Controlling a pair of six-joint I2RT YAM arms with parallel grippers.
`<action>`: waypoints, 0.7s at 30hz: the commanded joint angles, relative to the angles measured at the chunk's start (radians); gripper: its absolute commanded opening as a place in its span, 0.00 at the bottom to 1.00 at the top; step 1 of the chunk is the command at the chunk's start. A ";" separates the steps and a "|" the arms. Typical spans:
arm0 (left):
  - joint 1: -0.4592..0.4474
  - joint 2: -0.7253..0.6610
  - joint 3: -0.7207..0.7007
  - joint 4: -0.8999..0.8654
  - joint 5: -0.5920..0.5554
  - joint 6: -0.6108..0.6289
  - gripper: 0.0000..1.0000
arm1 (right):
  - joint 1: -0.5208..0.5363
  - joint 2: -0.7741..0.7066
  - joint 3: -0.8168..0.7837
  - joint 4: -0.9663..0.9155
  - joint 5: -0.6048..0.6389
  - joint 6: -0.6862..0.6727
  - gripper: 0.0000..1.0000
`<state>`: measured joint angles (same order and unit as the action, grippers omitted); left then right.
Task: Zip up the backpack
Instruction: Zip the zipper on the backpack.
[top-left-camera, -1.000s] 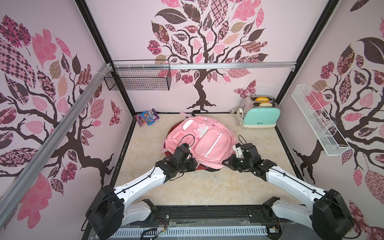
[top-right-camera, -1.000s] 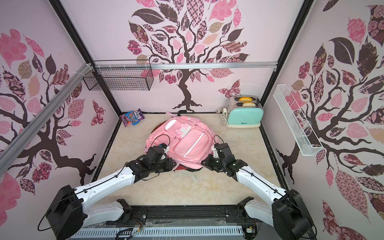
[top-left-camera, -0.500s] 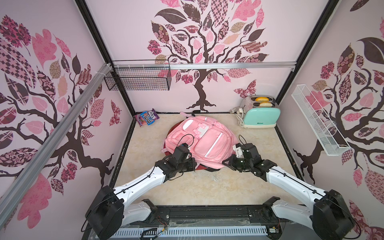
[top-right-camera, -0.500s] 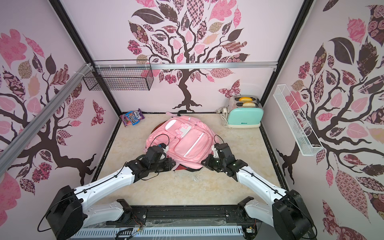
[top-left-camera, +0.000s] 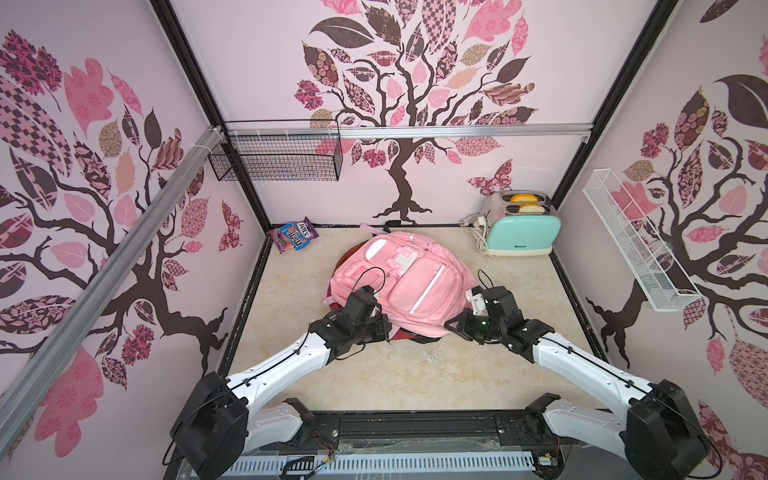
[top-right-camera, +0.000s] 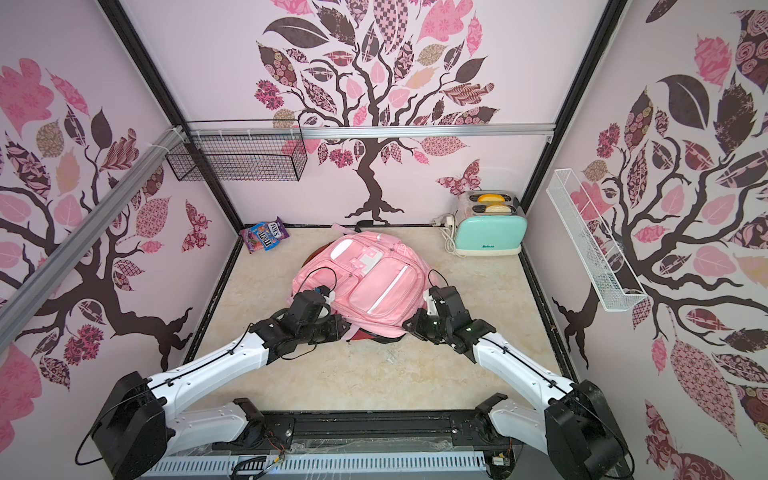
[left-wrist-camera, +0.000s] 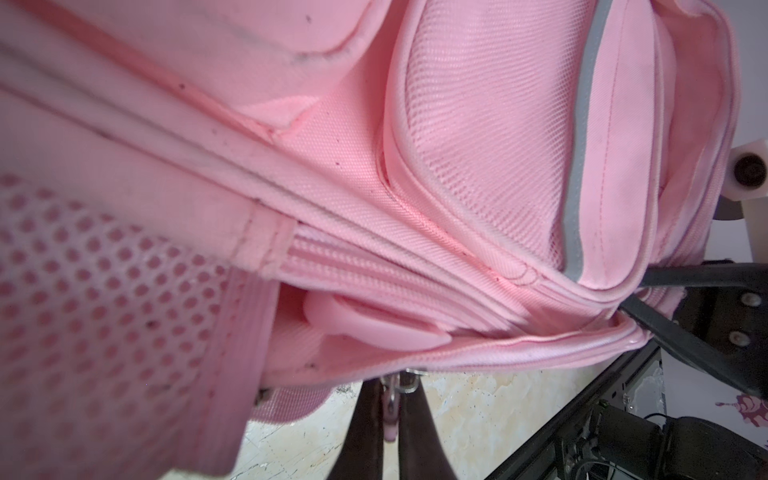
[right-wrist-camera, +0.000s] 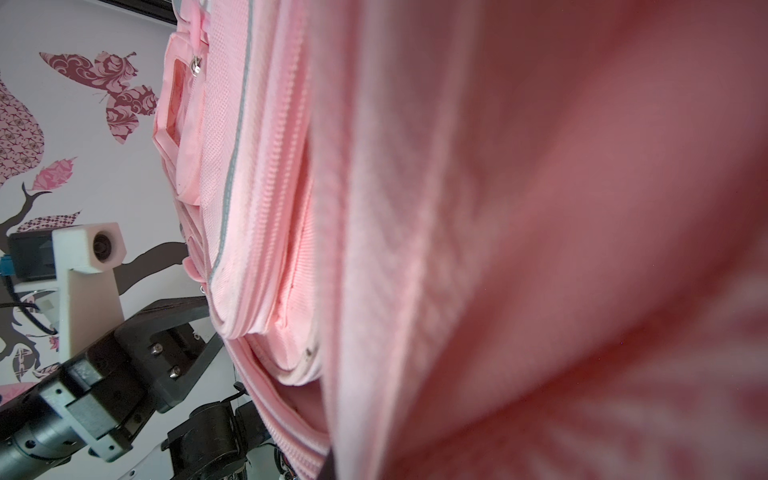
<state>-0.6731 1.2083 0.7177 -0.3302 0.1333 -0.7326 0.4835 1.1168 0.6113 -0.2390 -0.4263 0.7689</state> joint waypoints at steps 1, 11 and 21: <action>0.028 -0.018 -0.007 0.002 -0.071 0.002 0.00 | -0.005 -0.032 0.003 0.004 -0.008 -0.044 0.00; 0.032 -0.019 -0.002 -0.007 -0.075 -0.001 0.00 | -0.004 -0.031 -0.001 0.008 -0.009 -0.043 0.00; 0.043 -0.018 0.006 -0.018 -0.079 -0.002 0.00 | -0.006 -0.030 -0.001 0.009 -0.010 -0.045 0.00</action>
<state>-0.6567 1.2083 0.7177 -0.3420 0.1322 -0.7334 0.4812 1.1168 0.6067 -0.2348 -0.4267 0.7685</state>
